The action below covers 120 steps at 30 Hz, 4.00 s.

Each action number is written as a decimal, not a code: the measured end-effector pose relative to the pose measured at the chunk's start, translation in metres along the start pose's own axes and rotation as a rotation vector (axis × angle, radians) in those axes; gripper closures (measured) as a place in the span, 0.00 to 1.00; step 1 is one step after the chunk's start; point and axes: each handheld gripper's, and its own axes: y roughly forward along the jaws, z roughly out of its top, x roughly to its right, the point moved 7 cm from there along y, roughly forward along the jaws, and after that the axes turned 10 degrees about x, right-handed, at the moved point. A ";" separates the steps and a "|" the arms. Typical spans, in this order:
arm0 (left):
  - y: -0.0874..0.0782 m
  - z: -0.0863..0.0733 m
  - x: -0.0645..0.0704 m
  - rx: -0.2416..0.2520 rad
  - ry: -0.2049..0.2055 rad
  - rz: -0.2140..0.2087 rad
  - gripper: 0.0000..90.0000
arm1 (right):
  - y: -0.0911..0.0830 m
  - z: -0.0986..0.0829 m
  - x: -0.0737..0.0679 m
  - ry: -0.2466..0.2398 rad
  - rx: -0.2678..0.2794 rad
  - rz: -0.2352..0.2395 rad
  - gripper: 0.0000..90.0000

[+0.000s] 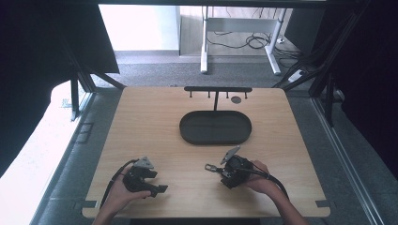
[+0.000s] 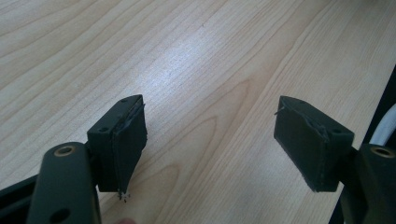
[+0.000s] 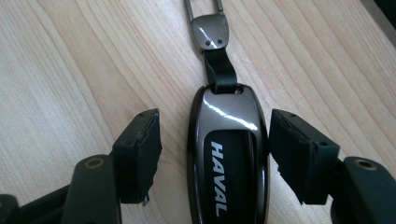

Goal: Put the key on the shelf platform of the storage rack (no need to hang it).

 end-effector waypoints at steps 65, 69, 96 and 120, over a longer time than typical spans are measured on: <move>0.014 -0.007 0.005 -0.068 0.029 -0.034 0.29 | -0.002 0.004 0.006 0.026 0.025 -0.001 0.40; 0.014 -0.007 0.005 -0.066 0.025 -0.037 0.29 | -0.002 0.005 0.007 0.022 0.024 0.000 0.40; 0.013 -0.007 0.005 -0.064 0.021 -0.033 0.29 | -0.007 -0.006 0.008 0.007 -0.040 0.001 0.43; 0.013 -0.007 0.005 -0.067 0.028 -0.033 0.29 | -0.003 -0.012 0.007 0.036 -0.108 0.045 0.54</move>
